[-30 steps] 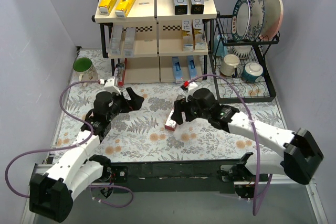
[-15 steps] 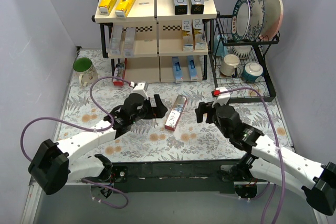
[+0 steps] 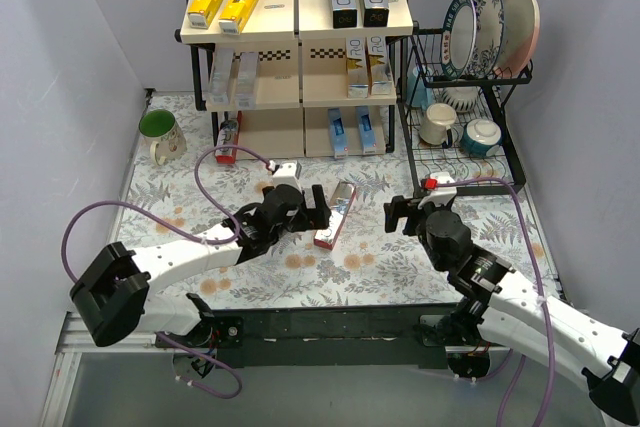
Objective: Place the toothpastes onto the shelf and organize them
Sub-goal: Pick up the toothpaste from the center of the board.
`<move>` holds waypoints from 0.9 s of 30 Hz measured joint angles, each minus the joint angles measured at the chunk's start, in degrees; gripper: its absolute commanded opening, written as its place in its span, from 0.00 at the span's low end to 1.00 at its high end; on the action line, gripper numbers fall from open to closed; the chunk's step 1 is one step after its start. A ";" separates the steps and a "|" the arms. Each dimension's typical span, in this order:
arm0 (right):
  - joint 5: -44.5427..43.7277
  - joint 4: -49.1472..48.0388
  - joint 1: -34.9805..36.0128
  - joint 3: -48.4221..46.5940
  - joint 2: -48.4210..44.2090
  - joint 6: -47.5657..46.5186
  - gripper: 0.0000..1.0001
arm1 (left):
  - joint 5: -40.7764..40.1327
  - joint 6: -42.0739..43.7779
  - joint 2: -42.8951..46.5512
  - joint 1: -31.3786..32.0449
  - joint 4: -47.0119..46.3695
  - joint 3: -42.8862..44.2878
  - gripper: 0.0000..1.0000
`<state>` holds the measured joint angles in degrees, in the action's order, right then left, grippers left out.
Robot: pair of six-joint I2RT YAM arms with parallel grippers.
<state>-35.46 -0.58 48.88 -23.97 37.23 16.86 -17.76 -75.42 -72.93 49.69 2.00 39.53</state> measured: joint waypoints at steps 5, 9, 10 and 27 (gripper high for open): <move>-0.17 -0.11 -0.02 1.40 -2.34 -0.79 0.97 | -1.88 0.24 -4.00 1.55 -0.42 0.90 0.98; -0.20 0.28 0.00 2.29 -2.86 -1.20 0.96 | -3.32 2.67 -7.52 4.09 -1.25 2.21 0.98; -0.20 0.48 0.00 2.38 -2.97 -1.25 0.96 | -3.50 3.17 -8.17 4.85 -1.42 2.49 0.98; -1.97 0.63 -0.02 5.03 -6.88 -2.27 0.96 | -11.85 5.51 -20.39 9.42 -4.11 5.09 0.84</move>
<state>-37.43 0.05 48.86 -18.94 30.35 14.59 -29.61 -69.91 -93.32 59.11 -2.11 44.62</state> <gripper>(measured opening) 0.961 0.884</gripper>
